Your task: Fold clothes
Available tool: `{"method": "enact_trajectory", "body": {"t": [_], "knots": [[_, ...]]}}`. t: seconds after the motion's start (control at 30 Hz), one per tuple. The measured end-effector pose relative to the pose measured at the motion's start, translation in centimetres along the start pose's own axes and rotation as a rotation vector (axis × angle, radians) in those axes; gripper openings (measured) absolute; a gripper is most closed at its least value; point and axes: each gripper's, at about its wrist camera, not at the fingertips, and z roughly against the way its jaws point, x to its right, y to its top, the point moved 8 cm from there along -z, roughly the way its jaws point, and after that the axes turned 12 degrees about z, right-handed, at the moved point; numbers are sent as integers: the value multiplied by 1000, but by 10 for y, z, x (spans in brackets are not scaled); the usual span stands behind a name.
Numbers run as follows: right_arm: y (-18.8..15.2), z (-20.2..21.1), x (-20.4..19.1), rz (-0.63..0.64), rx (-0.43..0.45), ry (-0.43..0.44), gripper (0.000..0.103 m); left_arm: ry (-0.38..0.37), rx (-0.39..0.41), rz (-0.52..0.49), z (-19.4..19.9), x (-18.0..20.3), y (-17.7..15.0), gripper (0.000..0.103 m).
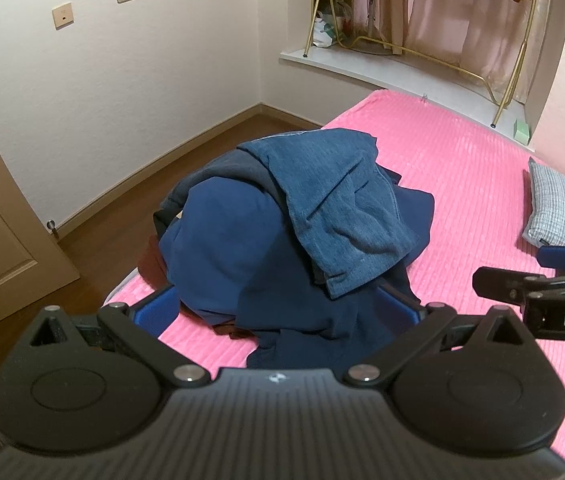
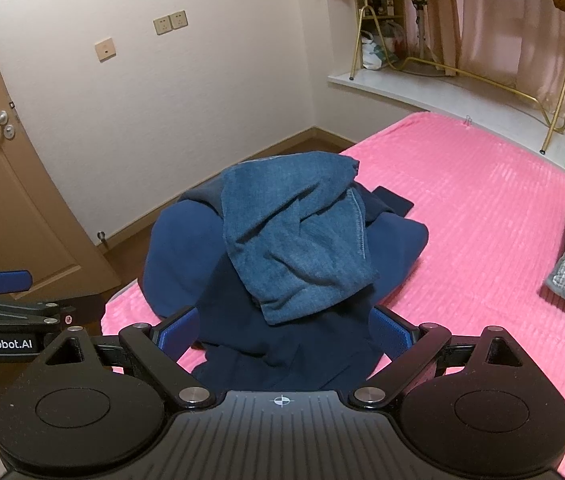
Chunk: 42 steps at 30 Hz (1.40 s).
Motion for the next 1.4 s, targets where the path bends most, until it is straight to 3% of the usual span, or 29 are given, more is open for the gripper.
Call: {"method": "enact_trajectory", "body": {"t": [0.77,1.4], "knots": [[-7,4,12,-6,-7,14,94,20,-8,-4,0,7,-6,102],[-23,9,24,50,-11,65,94,79,-6,23,22,13,-33,102]]}}
